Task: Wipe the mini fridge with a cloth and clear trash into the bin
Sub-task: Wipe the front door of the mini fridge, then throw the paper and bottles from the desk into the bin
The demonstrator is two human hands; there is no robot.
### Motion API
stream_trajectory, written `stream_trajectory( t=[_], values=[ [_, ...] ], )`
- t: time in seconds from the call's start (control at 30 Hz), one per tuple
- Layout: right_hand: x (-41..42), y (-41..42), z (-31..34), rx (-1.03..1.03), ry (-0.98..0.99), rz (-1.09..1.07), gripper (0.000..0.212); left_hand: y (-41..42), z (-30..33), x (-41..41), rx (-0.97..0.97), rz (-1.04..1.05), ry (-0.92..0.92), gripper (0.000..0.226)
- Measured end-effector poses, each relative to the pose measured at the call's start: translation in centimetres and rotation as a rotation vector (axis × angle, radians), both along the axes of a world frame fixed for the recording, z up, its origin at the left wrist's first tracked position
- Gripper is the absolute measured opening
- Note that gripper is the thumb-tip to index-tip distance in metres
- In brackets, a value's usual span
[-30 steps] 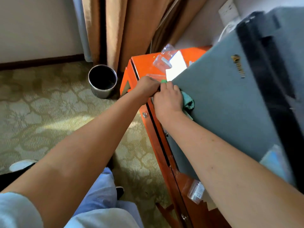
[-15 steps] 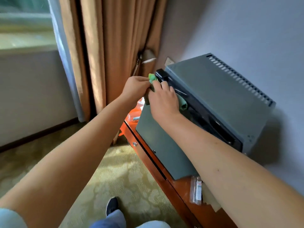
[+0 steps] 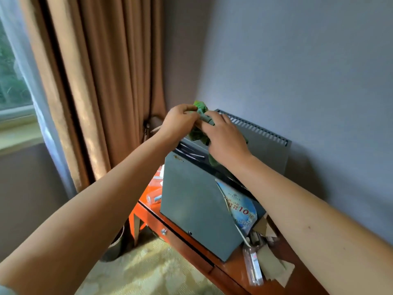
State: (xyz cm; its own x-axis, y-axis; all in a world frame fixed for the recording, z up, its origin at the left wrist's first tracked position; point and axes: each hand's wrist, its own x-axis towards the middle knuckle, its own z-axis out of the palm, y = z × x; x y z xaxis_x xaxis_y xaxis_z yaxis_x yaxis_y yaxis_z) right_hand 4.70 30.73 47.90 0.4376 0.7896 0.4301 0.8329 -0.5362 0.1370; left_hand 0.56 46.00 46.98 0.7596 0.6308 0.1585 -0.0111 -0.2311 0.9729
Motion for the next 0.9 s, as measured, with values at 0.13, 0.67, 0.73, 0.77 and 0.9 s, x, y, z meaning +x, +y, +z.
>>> stream_trajectory(
  t=[0.13,0.67,0.73,0.77,0.9],
  values=[
    [3.3,0.5,0.4,0.035,0.108,-0.107,0.076,1.7,-0.1,2.8,-0.029,-0.15,0.023,0.045],
    [8.8,6.2,-3.1,0.061,0.265,-0.671,0.054,12.8,-3.7,7.7,0.105,-0.569,0.223,0.034],
    [7.9,9.1,-2.7,0.1,0.302,-0.624,0.054,14.1,-4.1,7.8,0.1,-0.584,0.24,0.033],
    [7.4,10.7,-2.6,0.116,0.313,-0.591,0.053,14.7,-4.4,7.9,0.091,-0.588,0.246,0.032],
    [5.6,17.1,-3.6,0.128,0.358,-0.467,0.049,17.7,-5.6,7.8,0.062,-0.58,0.272,0.024]
  ],
)
